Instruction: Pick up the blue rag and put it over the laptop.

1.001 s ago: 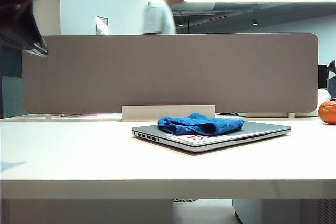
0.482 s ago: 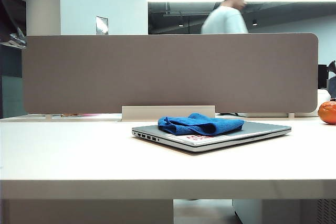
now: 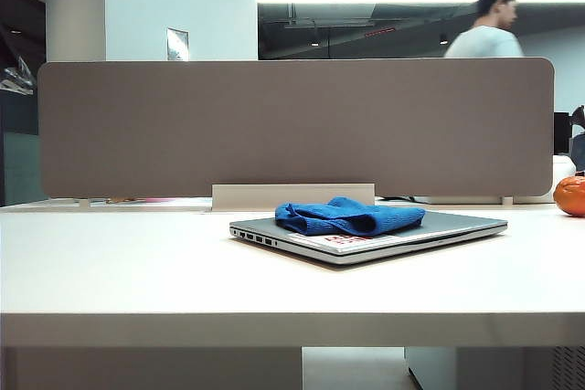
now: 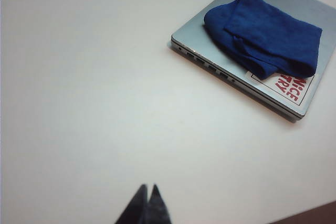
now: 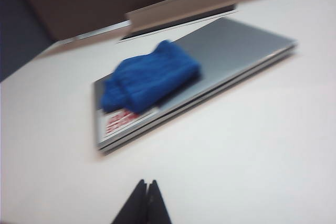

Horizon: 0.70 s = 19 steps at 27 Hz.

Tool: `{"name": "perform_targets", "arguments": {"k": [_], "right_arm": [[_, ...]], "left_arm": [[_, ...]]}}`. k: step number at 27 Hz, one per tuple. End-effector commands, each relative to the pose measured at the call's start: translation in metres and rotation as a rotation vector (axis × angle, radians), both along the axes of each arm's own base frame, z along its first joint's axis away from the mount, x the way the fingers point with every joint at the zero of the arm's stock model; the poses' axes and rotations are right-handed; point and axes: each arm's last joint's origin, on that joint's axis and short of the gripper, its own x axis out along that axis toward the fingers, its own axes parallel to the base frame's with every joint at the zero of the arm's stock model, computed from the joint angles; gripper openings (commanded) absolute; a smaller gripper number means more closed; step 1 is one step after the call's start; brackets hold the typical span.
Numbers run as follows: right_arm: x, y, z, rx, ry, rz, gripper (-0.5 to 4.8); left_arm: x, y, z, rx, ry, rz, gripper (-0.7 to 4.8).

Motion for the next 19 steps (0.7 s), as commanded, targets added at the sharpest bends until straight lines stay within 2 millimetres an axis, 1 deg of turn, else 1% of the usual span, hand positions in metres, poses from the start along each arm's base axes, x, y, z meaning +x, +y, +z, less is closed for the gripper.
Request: {"name": "perform_targets", "arguments": {"k": [1,5,10,19], "right_arm": [[0.0011,-0.0034,0.0002,-0.039,-0.021,-0.116,0.00],[0.0016,-0.0061,0.0002,-0.109,-0.034,-0.203,0.00],[0.0018,-0.0093,0.0001,-0.144,-0.032,-0.312,0.00],[0.0018,-0.0093,0.0001,-0.144,-0.031,-0.314,0.00]], "left_arm": [[0.0000,-0.0001,0.0008,-0.005,-0.009,0.003,-0.06],[0.0000,-0.0001,0.0008,-0.005,-0.009,0.003,-0.06],[0.0000,-0.0001,0.0008,-0.005,-0.009,0.003,-0.06],[0.0009,-0.0010,0.0036,-0.032,-0.031,-0.009,-0.06]]}}
